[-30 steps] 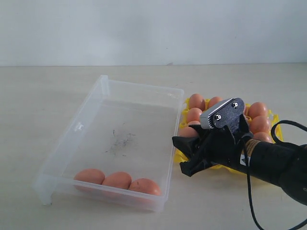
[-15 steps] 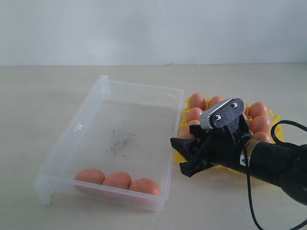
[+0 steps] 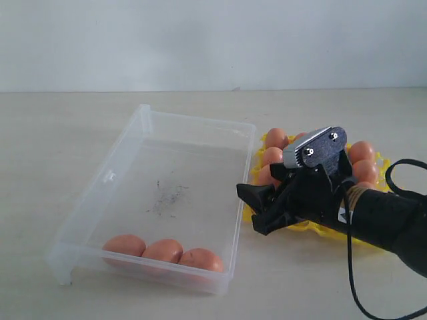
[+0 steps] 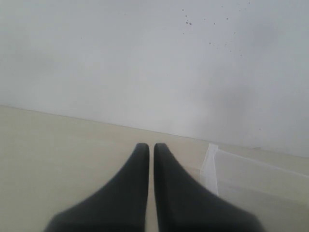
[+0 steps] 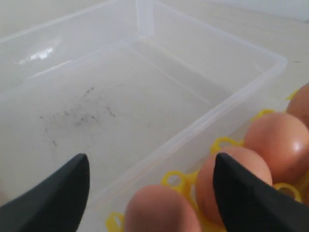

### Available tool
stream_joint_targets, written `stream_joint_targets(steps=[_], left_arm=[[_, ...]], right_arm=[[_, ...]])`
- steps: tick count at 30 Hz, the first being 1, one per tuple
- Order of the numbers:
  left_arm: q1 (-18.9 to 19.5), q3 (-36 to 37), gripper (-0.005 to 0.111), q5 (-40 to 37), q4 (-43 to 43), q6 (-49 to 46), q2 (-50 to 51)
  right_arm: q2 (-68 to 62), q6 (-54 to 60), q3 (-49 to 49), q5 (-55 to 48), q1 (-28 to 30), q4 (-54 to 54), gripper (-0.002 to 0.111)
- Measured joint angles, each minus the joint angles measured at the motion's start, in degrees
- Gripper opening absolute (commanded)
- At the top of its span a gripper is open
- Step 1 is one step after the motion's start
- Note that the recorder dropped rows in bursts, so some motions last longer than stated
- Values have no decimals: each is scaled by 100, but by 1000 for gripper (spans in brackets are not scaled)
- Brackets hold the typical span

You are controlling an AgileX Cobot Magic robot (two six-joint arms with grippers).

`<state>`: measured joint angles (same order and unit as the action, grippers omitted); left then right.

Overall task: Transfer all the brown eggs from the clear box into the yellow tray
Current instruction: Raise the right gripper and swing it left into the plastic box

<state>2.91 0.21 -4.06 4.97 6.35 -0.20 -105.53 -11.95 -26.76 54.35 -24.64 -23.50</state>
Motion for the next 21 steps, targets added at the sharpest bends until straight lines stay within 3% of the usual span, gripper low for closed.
stream_joint_targets(steps=[5, 8, 10, 13, 17, 21], left_arm=[[0, 0, 4, 0, 0, 0, 0], [0, 0, 4, 0, 0, 0, 0], [0, 0, 4, 0, 0, 0, 0], [0, 0, 4, 0, 0, 0, 0], [0, 0, 4, 0, 0, 0, 0], [0, 0, 4, 0, 0, 0, 0]], right_arm=[[907, -457, 102, -251, 0, -329, 66], [1310, -1879, -132, -425, 0, -1707, 66], [1373, -3062, -672, -1145, -235, -2625, 66], [1373, -4615, -1747, -3018, -1094, -4312, 66], [1373, -5182, -2679, -4280, -2024, -5132, 66], [1245, -5161, -3038, -4739, -2378, -5236, 66]])
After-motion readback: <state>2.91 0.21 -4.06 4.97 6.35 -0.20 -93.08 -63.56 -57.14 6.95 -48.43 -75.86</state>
